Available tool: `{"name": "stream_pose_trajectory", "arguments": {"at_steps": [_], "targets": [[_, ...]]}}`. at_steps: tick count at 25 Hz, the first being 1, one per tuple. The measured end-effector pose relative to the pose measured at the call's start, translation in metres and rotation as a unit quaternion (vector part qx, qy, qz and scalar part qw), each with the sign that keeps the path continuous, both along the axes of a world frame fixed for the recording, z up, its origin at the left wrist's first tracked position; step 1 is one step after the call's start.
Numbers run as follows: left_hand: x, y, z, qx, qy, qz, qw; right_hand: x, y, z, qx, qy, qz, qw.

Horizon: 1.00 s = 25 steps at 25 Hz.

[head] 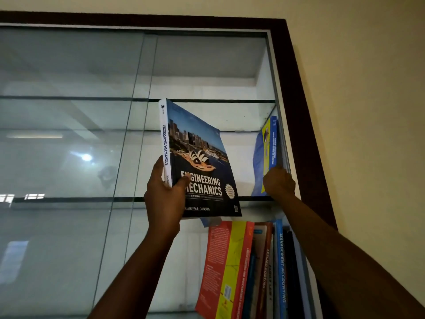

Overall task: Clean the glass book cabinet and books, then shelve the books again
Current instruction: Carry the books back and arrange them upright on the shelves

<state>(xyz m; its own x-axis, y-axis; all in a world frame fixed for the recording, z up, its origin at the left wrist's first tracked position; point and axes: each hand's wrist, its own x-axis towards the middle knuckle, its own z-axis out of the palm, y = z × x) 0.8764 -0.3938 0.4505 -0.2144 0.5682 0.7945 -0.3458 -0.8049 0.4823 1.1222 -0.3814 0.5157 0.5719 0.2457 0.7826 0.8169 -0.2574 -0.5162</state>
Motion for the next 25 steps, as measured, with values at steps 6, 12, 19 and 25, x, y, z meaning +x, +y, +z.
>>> {"name": "stream_pose_trajectory", "arguments": {"at_steps": [6,12,19,25], "targets": [[-0.006,-0.002,0.002,0.005,0.016,-0.005,1.000,-0.004,-0.004,-0.004,-0.031,0.013,-0.029,0.999],[-0.002,-0.018,0.009,0.035,0.005,-0.010,0.999,-0.013,-0.056,-0.011,0.006,-0.060,0.109,0.992],[0.056,-0.026,0.043,0.101,0.056,0.168,0.979,-0.093,-0.119,0.032,0.069,0.022,0.496,0.865],[0.109,-0.005,0.047,0.161,0.088,0.221,0.958,-0.104,-0.083,0.065,0.063,-0.036,0.388,0.919]]}}
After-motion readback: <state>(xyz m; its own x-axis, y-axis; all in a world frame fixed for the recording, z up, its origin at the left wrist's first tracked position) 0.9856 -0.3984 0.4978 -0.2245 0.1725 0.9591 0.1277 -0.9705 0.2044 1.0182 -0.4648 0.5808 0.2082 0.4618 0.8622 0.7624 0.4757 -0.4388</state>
